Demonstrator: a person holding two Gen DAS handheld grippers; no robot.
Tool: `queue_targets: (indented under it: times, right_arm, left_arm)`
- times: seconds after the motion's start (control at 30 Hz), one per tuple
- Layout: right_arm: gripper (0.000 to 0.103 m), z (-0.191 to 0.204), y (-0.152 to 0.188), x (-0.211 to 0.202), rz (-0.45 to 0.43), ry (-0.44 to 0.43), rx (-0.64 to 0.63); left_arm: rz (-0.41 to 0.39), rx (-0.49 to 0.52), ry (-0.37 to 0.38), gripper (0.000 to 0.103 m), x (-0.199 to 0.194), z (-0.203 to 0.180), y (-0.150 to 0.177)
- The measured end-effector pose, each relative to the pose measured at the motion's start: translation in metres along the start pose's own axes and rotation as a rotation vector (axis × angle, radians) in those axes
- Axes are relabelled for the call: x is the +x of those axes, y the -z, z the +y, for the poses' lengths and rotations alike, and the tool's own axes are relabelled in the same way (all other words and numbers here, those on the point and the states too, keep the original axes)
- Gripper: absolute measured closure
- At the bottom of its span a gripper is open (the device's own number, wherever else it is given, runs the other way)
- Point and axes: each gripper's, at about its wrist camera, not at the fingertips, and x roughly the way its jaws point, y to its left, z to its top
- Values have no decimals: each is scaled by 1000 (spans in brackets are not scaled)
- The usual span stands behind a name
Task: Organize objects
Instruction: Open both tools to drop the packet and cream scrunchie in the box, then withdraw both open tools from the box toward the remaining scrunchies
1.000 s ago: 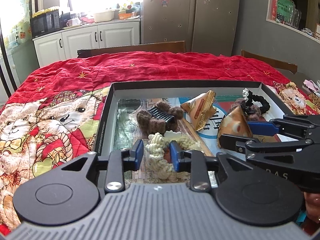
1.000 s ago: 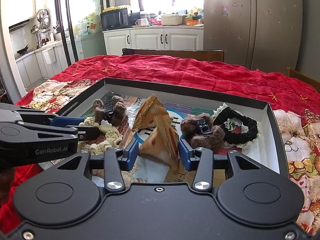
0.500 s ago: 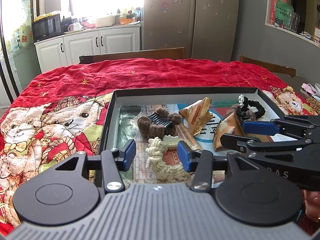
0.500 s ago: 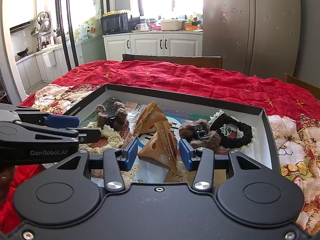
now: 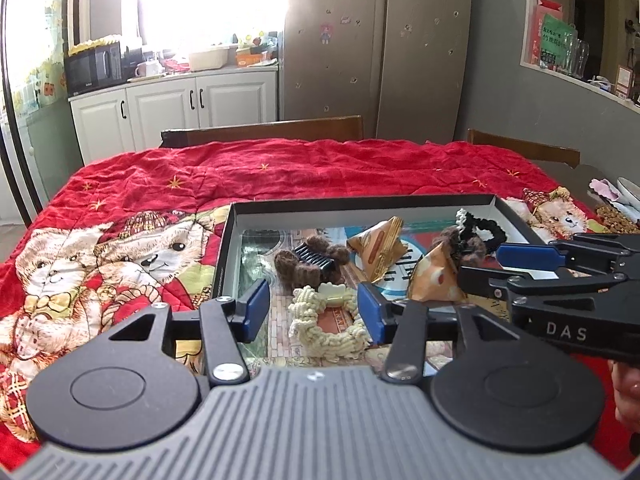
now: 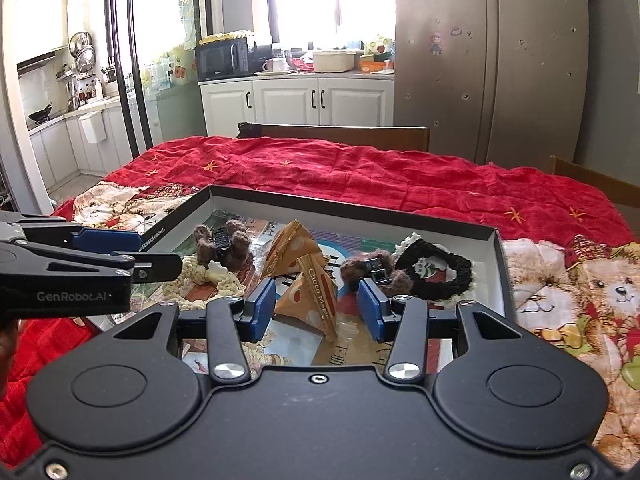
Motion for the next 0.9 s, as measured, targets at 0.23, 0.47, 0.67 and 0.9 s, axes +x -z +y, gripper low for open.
queue_targets:
  times: [0.23, 0.47, 0.67, 0.9]
  right_arm:
    - [59, -8, 2, -23, -4, 22, -4]
    - [60, -8, 7, -45, 4, 34, -22]
    - [60, -4, 12, -66, 0, 35, -44]
    - [60, -7, 23, -92, 8, 56, -48]
  left_arm:
    - [-19, 18, 7, 39, -17, -3, -2]
    - [-31, 30, 12, 39, -34, -7, 1]
    - [-30, 49, 29, 39, -46, -13, 6]
    - [-23, 66, 55, 39, -62, -21, 16]
